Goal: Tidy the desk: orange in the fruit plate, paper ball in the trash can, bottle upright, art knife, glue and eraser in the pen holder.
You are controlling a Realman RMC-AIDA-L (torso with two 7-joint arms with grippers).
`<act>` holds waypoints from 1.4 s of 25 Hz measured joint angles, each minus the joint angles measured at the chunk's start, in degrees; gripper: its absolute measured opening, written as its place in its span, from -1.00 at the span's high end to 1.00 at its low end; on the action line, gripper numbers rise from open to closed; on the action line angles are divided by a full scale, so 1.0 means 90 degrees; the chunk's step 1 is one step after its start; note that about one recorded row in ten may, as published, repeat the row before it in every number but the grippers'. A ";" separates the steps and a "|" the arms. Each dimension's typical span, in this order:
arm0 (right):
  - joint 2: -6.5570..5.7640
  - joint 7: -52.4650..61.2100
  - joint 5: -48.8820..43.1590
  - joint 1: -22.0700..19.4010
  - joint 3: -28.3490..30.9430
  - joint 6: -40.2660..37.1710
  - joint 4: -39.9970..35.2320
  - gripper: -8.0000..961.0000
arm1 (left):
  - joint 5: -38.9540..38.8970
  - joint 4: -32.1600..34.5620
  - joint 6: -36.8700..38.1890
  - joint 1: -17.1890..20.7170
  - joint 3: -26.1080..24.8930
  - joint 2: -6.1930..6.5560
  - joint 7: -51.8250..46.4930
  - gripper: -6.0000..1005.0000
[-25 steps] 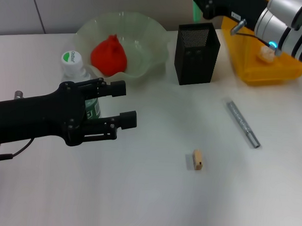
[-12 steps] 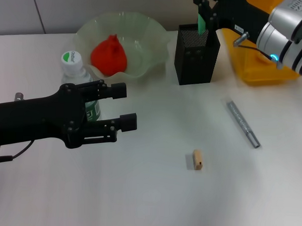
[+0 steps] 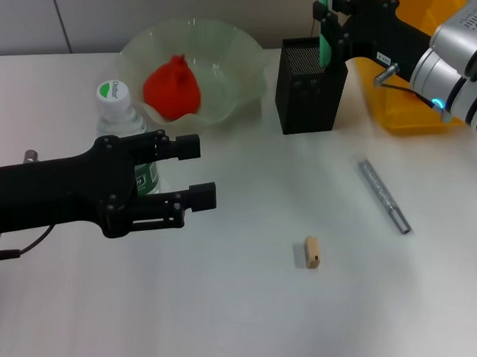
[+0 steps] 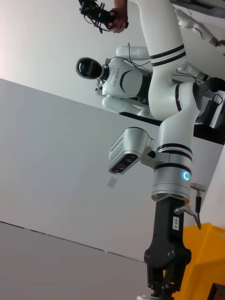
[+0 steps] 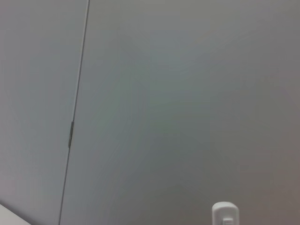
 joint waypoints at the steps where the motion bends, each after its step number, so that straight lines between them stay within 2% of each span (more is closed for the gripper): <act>1: 0.0001 0.0022 0.0000 -0.0003 0.0000 0.0000 0.0001 0.54 | 0.0000 0.0001 0.0006 0.0004 0.0000 0.0000 0.0000 -0.55; 17: 0.0000 0.0392 -0.0070 0.0020 -0.0088 0.0320 0.0000 0.43 | 0.0000 -0.0009 0.0076 0.0070 0.0000 0.0000 0.0000 -0.55; 22: 0.0002 0.0399 -0.0068 0.0009 -0.0089 0.0323 -0.0026 0.29 | -0.0020 -0.0034 0.0083 0.0092 0.0000 0.0000 0.0000 -0.55; 28: 0.0003 0.0720 -0.0076 0.0025 -0.0126 0.0324 -0.0171 0.29 | -0.0034 -0.0064 0.0084 0.0097 0.0000 0.0000 0.0000 -0.55; 30: 0.0011 0.1089 -0.0081 -0.0034 -0.0334 0.0324 -0.0383 0.29 | -0.0035 -0.0066 0.0088 0.0101 0.0000 0.0004 0.0000 -0.55; 35: 0.0019 0.2439 -0.0155 -0.0456 -0.1481 0.0553 -0.1443 0.29 | -0.0039 -0.0070 0.0140 0.0116 0.0000 0.0010 0.0000 -0.55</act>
